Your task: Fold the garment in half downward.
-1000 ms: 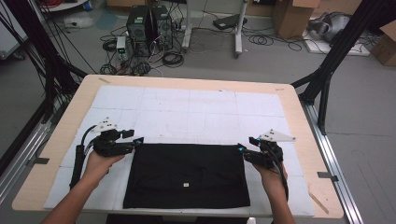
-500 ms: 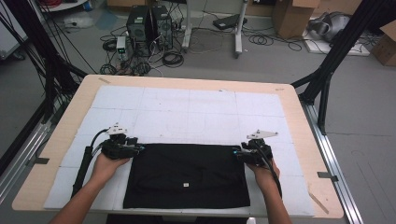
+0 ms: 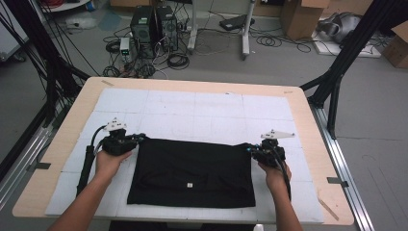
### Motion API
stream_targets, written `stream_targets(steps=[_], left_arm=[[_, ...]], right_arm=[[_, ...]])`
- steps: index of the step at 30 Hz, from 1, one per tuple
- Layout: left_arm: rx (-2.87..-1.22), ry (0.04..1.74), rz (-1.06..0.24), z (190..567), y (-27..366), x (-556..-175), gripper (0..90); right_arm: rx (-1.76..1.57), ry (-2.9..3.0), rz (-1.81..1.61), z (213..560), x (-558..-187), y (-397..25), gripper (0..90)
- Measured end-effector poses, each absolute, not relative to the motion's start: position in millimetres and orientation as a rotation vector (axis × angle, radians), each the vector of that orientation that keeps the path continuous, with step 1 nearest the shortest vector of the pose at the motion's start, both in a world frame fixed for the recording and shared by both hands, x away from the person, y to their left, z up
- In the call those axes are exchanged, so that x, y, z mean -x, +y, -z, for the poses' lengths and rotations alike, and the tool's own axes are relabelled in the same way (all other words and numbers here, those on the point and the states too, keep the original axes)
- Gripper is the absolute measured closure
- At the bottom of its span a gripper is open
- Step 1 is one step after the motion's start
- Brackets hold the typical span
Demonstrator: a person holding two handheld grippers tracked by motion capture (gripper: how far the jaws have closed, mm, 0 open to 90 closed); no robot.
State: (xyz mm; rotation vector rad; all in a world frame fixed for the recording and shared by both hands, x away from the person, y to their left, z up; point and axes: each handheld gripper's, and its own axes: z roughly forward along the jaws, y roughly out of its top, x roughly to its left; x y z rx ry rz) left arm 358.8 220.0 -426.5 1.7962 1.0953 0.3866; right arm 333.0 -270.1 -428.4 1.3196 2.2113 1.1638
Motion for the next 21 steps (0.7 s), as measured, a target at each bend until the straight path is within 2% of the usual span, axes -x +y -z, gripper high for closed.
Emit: stream_targets(steps=[10, 21], left_arm=[[-1.786, 1.134, -0.437, 410.9, 208.2, -415.5, 86.0], [-1.797, 1.167, -0.417, 422.3, 205.1, -420.6, 85.2]], right_arm=[[-1.352, 2.088, -1.146, 410.5, -383.8, -276.1, 85.4], [-1.396, 2.097, -1.083, 421.1, -398.2, -270.2, 84.7]])
